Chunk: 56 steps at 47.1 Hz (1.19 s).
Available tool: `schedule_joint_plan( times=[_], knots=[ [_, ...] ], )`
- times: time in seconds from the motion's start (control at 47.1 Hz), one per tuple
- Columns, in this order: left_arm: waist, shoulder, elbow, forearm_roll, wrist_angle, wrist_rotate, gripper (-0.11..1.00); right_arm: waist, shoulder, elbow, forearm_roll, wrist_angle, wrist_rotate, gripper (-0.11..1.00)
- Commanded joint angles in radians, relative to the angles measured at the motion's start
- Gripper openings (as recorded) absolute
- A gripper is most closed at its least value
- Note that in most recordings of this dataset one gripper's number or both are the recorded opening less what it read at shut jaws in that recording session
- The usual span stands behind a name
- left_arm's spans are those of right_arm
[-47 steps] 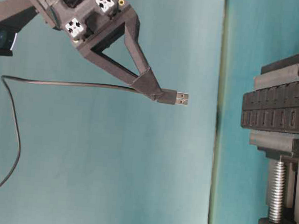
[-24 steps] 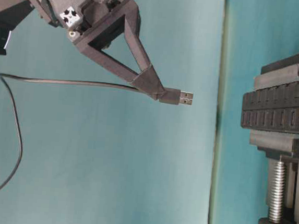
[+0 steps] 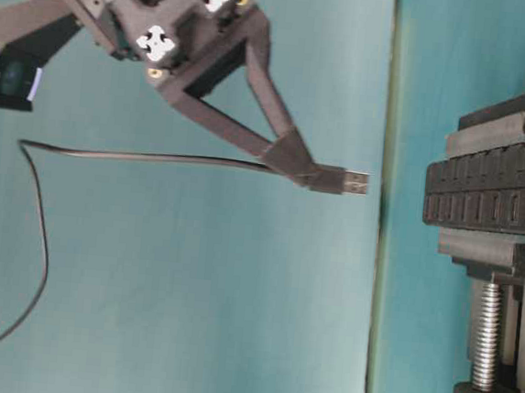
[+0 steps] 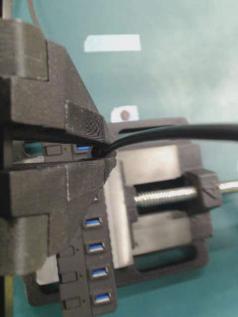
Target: Insert the USB into the front port of the fixed hub.
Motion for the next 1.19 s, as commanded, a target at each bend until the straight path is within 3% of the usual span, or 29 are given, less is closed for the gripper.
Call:
schedule_joint_plan(
  times=[0.0,1.168],
  knots=[
    [0.000,0.005,-0.015,0.002,-0.003,-0.002,0.00,0.009,-0.005,-0.015,0.002,-0.011,0.008,0.04],
    [0.000,0.003,-0.015,0.002,-0.003,-0.003,0.00,0.031,0.126,-0.011,-0.003,-0.103,-0.005,0.04]
  ],
)
